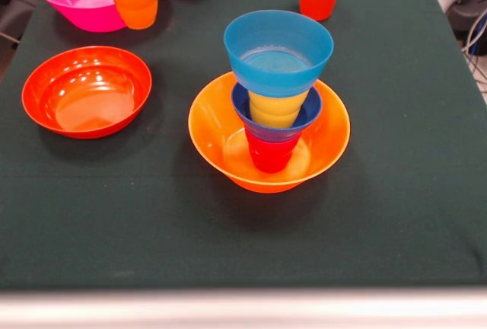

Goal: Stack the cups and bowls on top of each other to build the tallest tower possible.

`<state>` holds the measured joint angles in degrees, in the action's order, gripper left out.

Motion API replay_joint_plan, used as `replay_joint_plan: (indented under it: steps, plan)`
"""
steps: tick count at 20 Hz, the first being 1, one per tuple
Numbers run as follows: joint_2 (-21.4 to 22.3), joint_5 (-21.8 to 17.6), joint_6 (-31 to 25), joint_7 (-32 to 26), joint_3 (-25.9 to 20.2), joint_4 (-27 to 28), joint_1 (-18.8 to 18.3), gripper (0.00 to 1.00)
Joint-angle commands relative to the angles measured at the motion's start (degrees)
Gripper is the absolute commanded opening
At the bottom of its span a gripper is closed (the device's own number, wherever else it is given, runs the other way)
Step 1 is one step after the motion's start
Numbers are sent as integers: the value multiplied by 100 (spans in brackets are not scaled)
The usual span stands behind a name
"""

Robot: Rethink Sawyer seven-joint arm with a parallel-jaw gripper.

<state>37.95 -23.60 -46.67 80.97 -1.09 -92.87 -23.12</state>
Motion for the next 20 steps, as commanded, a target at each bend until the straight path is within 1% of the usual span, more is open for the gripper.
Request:
replay_joint_plan:
  steps: [1,6,11,14,20]
  plan:
    - [121,176,-895,-159,-549,503,137,0]
    - [134,207,-1202,-203,-625,662,142,0]
    - [197,326,-1483,-118,-686,759,212,0]
    - [155,442,-1674,18,-716,937,309,0]
    - [223,745,-1981,247,-704,1105,483,0]
